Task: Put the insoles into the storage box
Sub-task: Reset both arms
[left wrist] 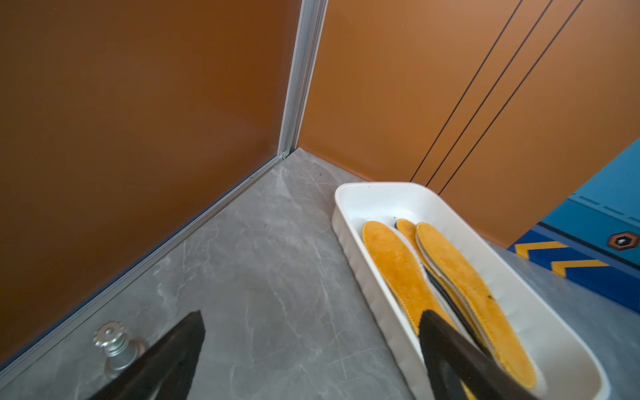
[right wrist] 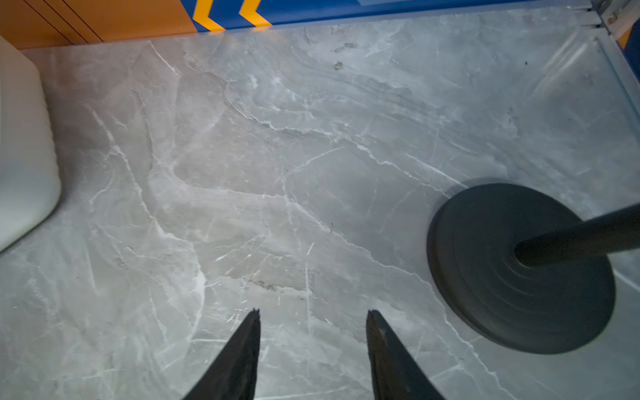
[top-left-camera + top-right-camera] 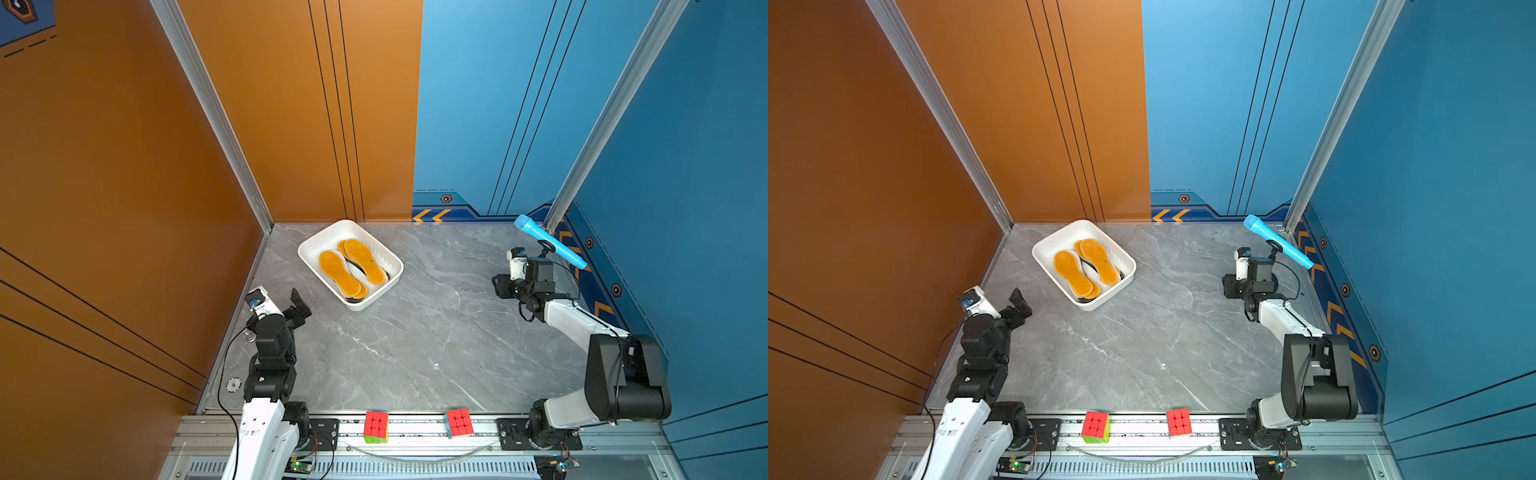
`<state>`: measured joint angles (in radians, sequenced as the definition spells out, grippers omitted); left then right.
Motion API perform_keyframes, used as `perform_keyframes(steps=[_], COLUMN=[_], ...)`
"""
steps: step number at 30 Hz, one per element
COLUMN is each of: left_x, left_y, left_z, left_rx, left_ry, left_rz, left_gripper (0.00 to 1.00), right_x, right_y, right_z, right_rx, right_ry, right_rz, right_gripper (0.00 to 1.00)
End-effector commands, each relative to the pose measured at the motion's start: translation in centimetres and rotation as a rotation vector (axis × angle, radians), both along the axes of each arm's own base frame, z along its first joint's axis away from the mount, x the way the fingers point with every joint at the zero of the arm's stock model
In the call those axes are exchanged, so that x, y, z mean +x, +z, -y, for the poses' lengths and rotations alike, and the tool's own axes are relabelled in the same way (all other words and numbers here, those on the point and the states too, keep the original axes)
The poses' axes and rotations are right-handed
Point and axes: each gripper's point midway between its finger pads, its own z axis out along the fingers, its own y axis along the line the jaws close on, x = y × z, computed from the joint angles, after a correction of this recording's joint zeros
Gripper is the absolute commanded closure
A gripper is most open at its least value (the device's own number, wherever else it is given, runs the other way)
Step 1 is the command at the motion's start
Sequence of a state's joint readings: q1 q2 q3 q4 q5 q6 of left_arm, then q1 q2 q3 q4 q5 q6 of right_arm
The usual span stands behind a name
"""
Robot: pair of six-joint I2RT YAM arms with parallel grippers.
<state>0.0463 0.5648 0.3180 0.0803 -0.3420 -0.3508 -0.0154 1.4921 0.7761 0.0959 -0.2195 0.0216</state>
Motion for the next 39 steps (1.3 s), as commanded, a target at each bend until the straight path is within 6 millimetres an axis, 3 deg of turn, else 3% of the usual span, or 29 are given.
perform_keyframes(steps=[1,7,14,15,17,19,24,25,35,39], left_x=[0.7,2.1,3.3,3.4,3.6,3.7,4.4,4.7,6.9,8.7], left_y=[-0.5,-3.1,-4.6,-4.8,-5.0,-5.4,-6.5,-6.6,-7.3,-7.9], left_z=[-0.7,-1.7,-1.8,-1.6,-1.3,-1.3,-1.2,-1.0,-1.0,0.8], left_rx=[0.008,-0.008,0.037,0.038,0.045,0.054,0.061,0.060,0.043,0.094], left_ry=[-0.006,-0.014,-0.072,-0.083,-0.103,-0.107,-0.128,-0.138,-0.160,-0.218], left_rz=[0.016,-0.015,-0.052,-0.050,-0.029,-0.028,-0.041,-0.037,-0.003,0.018], left_gripper=[0.02,0.02,0.02,0.03,0.03,0.03,0.02,0.02,0.03,0.02], right_x=[1.1,0.5,-1.5,-1.4,-1.7,-1.5,-1.6,-1.5,-1.6,-1.6], right_y=[0.4,-1.0,-1.2,-0.8,-1.7,-1.3,-1.5,-1.4,-1.4,-1.4], right_z=[0.9,0.9,3.1,3.2,3.2,3.5,3.7,3.6,3.7,3.6], right_rx=[-0.076,-0.085,-0.102,-0.096,-0.112,-0.101,-0.118,-0.116,-0.118,-0.116], right_ry=[-0.015,-0.054,-0.181,-0.200,-0.195,-0.220,-0.229,-0.228,-0.229,-0.229], right_rz=[0.068,0.210,0.306,0.374,0.298,0.351,0.315,0.330,0.325,0.324], right_gripper=[0.49,0.49,0.47,0.44,0.40,0.35,0.09,0.00,0.00,0.00])
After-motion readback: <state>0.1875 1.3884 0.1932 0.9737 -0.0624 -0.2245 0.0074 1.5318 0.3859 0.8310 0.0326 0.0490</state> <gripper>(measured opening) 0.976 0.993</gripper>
